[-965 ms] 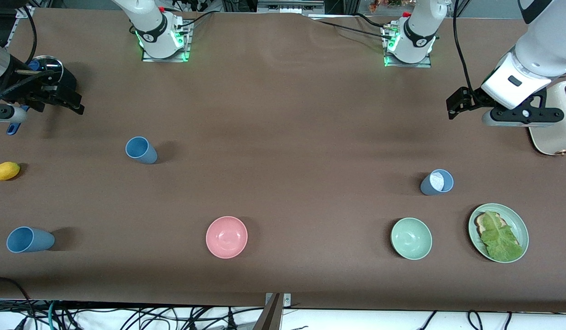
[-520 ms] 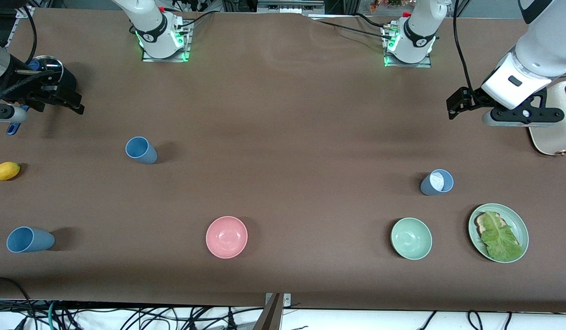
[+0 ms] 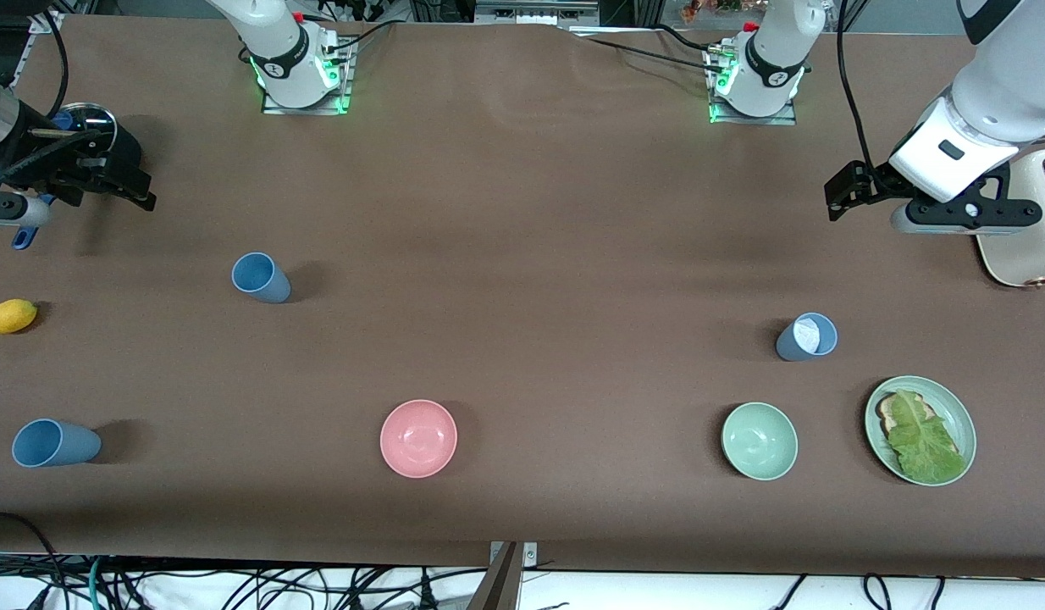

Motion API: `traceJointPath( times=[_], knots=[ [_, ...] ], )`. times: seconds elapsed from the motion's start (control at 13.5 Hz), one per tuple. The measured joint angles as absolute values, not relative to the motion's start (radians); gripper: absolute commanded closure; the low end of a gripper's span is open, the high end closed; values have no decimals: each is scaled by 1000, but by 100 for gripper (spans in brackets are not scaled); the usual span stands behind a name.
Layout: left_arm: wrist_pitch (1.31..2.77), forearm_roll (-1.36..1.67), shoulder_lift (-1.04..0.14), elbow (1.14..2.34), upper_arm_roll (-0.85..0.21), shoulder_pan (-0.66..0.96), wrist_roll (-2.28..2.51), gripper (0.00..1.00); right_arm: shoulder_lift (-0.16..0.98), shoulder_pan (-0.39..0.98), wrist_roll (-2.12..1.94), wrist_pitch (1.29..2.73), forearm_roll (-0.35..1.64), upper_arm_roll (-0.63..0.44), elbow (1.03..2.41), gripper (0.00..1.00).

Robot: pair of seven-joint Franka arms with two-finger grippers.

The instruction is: Stack blue cups with both arms

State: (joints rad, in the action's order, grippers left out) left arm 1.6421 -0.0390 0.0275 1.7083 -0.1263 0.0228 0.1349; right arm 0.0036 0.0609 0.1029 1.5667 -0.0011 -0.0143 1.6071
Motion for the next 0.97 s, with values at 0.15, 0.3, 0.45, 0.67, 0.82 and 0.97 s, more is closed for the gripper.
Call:
traceJointPath(
  times=[0.15,0.3,0.45,0.67,0.82,0.97],
  knots=[
    [1641,-39,16,1708,-118,20,134,0,4,61,103,1566,-1,-14,1607,0],
    [1642,-39,-5,1708,-116,16,134,0,4,61,103,1566,-1,-14,1607,0],
    [1643,-39,-30,1698,-113,-6,134,0,4,61,103,1565,-1,-14,1607,0],
    [1644,-39,-81,1663,-108,-67,103,0,4,61,103,1565,-1,-14,1607,0],
    [1648,-39,-114,1649,-107,-91,28,0,4,61,103,1564,-1,-14,1607,0],
    [1668,-39,-153,1643,-107,-120,-73,0,8,61,102,1555,-1,-15,1608,0]
  ],
)
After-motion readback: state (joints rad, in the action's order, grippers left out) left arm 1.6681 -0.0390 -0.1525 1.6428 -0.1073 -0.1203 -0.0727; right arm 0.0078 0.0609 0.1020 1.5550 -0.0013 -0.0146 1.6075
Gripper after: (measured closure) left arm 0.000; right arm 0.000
